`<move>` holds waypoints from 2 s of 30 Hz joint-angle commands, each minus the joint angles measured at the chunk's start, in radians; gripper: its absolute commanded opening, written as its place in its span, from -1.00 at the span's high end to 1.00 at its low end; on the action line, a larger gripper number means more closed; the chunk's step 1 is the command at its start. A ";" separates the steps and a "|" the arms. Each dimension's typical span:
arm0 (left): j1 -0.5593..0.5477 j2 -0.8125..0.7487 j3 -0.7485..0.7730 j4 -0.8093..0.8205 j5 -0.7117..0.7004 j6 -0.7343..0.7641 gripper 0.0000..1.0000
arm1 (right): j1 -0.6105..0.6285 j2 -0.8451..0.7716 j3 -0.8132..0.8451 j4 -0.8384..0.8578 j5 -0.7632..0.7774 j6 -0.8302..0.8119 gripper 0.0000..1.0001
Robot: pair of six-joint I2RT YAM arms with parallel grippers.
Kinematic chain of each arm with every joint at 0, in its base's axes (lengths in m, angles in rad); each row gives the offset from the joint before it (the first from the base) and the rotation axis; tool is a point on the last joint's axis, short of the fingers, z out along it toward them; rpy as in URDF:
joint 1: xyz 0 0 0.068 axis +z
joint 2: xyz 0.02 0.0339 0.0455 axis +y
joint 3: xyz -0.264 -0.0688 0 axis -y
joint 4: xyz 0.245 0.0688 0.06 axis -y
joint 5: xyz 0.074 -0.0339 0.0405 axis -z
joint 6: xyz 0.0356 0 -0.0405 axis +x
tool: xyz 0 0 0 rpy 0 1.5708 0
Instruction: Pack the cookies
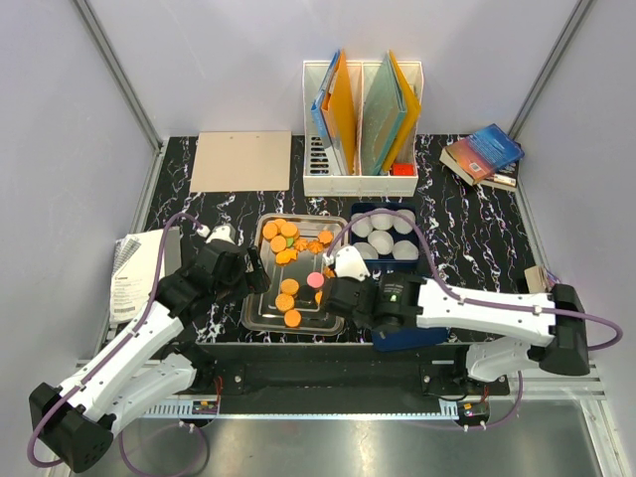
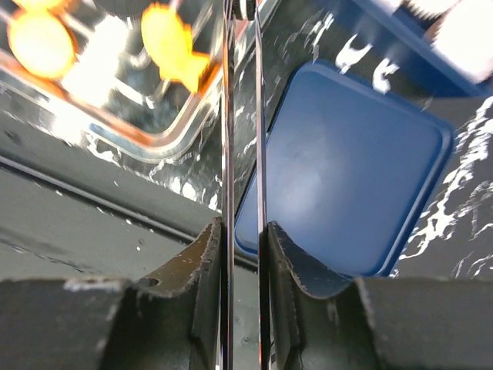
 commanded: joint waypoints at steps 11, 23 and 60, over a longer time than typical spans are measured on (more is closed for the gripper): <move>-0.004 -0.011 0.009 0.031 -0.007 0.002 -0.98 | -0.331 -0.225 0.132 -0.057 0.143 -0.074 0.70; -0.004 -0.009 0.004 0.040 0.005 0.010 -0.98 | -0.648 -0.114 0.063 0.164 -0.044 -0.209 1.00; -0.005 0.009 0.003 0.042 0.008 0.014 -0.98 | -0.813 -0.018 -0.037 0.319 -0.141 -0.258 0.89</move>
